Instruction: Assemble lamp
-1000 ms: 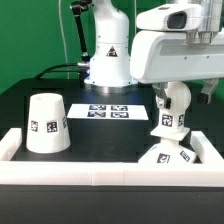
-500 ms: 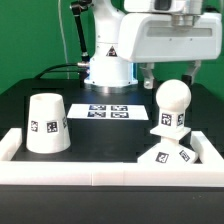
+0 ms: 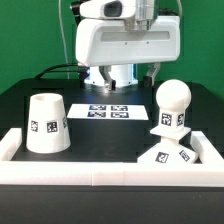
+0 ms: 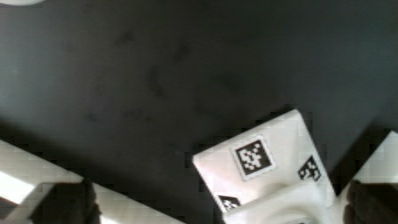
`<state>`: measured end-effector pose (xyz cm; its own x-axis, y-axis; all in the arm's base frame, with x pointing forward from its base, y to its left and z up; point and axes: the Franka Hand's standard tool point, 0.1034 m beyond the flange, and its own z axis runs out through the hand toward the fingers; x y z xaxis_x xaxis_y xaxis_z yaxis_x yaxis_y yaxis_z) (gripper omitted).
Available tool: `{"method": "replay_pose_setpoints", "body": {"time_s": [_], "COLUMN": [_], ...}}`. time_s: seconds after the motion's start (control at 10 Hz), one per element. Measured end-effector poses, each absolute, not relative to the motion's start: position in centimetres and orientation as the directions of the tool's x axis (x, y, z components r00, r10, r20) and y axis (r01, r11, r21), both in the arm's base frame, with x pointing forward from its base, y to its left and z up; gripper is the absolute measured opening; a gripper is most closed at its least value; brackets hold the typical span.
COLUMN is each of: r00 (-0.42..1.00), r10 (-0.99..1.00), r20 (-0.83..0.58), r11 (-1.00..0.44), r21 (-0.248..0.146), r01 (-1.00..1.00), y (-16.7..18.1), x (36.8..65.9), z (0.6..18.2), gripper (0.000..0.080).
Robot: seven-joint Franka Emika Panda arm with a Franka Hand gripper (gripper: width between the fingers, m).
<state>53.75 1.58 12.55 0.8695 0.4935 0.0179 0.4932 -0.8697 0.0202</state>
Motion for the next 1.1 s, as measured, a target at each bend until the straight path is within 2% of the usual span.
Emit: {"method": "replay_pose_setpoints", "body": {"time_s": [0.3,0.4,0.6,0.9,1.1], "r00": [0.871,0.881,0.903,0.871,0.871], "r10": [0.491,0.472,0.429,0.49,0.491], "r20": [0.017,0.013,-0.001,0.018,0.014], "r11": [-0.871,-0.881,-0.903,-0.871,-0.871], "r21": [0.02,0.023,0.03,0.029,0.027], "r01": [0.49,0.472,0.429,0.49,0.491], "y": [1.4,0.3,-3.6,-7.8,-7.8], "x": [53.7,53.5,50.6,46.7,46.8], "z": [12.5,12.6,12.2,10.6,10.5], "gripper": [0.0698,0.0698,0.0698,0.0698,0.0698]}}
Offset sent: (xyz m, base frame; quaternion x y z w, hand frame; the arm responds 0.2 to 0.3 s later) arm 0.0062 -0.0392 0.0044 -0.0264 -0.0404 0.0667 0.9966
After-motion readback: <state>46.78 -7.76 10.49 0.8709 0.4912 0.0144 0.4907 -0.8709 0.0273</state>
